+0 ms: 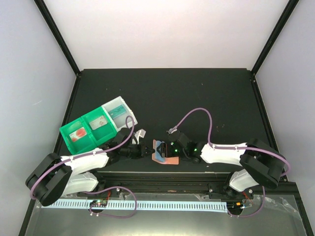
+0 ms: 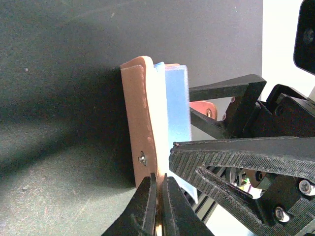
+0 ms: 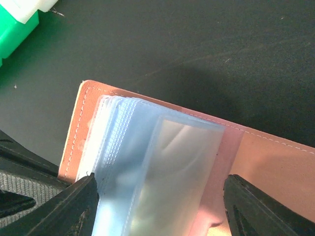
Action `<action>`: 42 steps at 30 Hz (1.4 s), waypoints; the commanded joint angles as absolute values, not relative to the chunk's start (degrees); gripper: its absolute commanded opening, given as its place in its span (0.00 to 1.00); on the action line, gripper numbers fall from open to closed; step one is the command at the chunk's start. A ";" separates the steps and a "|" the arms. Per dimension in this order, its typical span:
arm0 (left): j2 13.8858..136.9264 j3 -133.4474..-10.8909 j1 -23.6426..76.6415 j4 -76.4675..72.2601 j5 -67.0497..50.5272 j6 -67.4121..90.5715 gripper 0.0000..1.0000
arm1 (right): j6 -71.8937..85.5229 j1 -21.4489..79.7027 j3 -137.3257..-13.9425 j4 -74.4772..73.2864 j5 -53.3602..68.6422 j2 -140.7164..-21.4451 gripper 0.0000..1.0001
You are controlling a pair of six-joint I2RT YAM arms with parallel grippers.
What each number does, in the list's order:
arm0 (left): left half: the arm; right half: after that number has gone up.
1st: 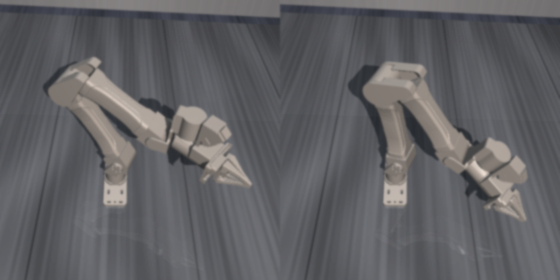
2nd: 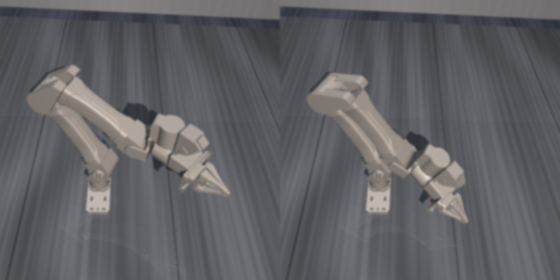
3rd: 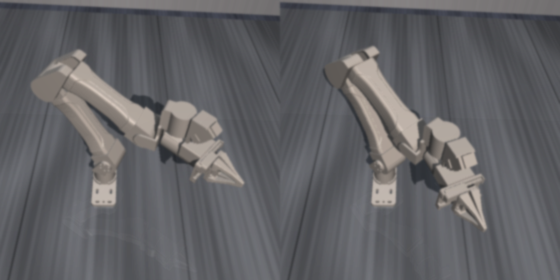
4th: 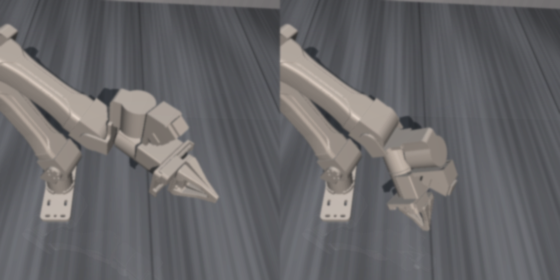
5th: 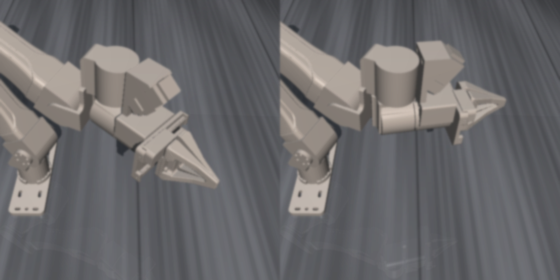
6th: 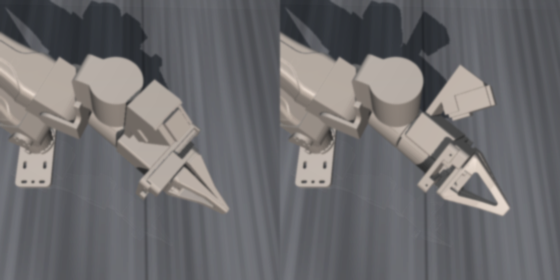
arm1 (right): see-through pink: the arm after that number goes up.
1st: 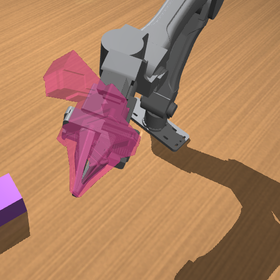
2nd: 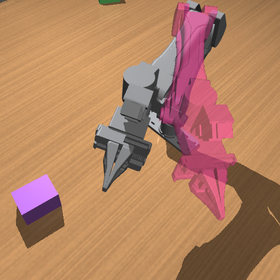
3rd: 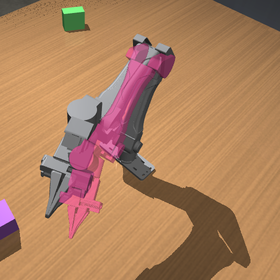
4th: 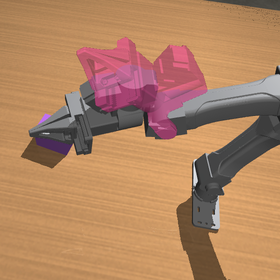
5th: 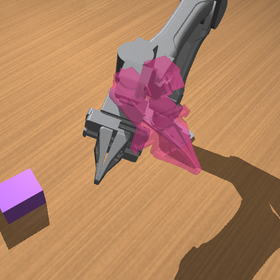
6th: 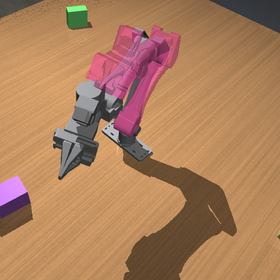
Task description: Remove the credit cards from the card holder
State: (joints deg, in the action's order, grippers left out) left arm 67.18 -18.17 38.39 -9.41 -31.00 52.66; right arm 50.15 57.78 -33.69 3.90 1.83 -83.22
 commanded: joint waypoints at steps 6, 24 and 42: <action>66.64 -18.28 38.92 -9.38 -30.57 51.78 0.02 | 50.38 57.83 -34.83 3.14 -0.49 -84.46 0.65; 65.91 -17.97 38.86 -9.05 -29.44 52.02 0.02 | 48.19 57.79 -33.66 -9.66 -12.84 -77.81 0.55; 64.95 -18.26 38.85 -8.44 -28.82 52.25 0.02 | 46.79 58.12 -38.46 -1.06 3.88 -79.06 0.67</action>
